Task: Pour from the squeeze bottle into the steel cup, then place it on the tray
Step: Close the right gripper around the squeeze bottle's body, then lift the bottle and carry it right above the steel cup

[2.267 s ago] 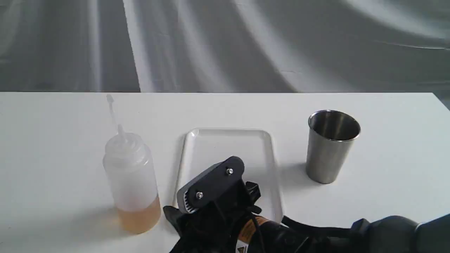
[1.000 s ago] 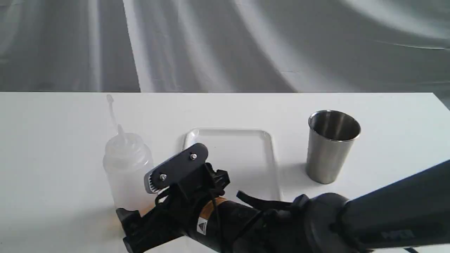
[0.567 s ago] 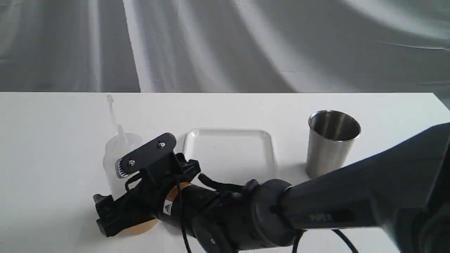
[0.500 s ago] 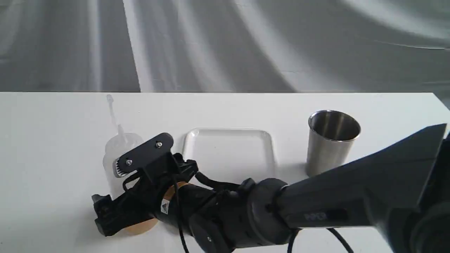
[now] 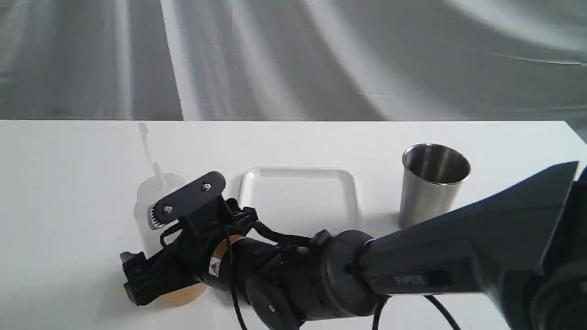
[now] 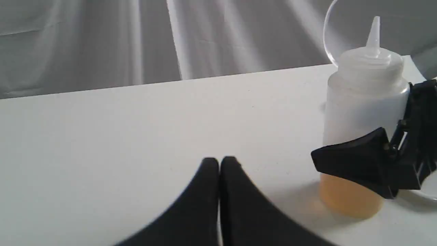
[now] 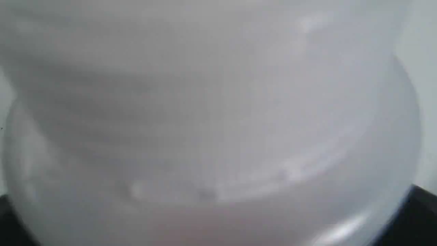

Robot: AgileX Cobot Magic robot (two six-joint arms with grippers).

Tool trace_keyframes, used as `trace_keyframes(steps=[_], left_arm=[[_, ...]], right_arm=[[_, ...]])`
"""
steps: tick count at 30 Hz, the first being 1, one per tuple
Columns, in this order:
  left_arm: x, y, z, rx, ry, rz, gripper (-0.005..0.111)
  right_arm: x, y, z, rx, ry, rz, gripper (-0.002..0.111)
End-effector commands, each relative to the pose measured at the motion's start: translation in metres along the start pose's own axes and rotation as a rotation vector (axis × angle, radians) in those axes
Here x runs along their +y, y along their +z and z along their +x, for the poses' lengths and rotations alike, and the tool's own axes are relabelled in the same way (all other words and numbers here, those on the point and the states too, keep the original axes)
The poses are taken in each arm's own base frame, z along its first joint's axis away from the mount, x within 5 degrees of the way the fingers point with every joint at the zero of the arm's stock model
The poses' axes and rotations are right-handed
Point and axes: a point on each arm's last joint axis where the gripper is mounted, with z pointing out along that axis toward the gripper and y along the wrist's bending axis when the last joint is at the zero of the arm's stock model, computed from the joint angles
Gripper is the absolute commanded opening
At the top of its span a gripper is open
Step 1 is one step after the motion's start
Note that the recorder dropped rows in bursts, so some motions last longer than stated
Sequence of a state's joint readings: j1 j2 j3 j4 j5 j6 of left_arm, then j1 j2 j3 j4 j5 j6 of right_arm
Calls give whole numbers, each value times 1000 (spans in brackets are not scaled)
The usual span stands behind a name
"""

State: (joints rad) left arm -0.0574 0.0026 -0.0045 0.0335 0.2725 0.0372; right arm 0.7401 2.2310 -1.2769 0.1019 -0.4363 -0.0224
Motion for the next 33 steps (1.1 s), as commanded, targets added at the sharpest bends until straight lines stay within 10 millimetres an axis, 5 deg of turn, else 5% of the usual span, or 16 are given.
trace_keyframes(steps=[1, 5, 15, 18, 28, 33], left_arm=[[0, 0, 1, -5, -4, 6, 0], [0, 0, 1, -5, -2, 6, 0], [0, 0, 1, -5, -3, 6, 0], [0, 0, 1, -5, -3, 6, 0], [0, 0, 1, -5, -1, 6, 0], [0, 0, 1, -5, -1, 6, 0]], right_arm=[[-2, 0, -2, -4, 1, 5, 101], [-1, 0, -1, 9, 1, 3, 90], [3, -1, 2, 49, -20, -9, 23], [10, -3, -4, 34, -36, -23, 13], [17, -29, -32, 93, -63, -49, 7], [15, -63, -46, 69, -70, -51, 7]])
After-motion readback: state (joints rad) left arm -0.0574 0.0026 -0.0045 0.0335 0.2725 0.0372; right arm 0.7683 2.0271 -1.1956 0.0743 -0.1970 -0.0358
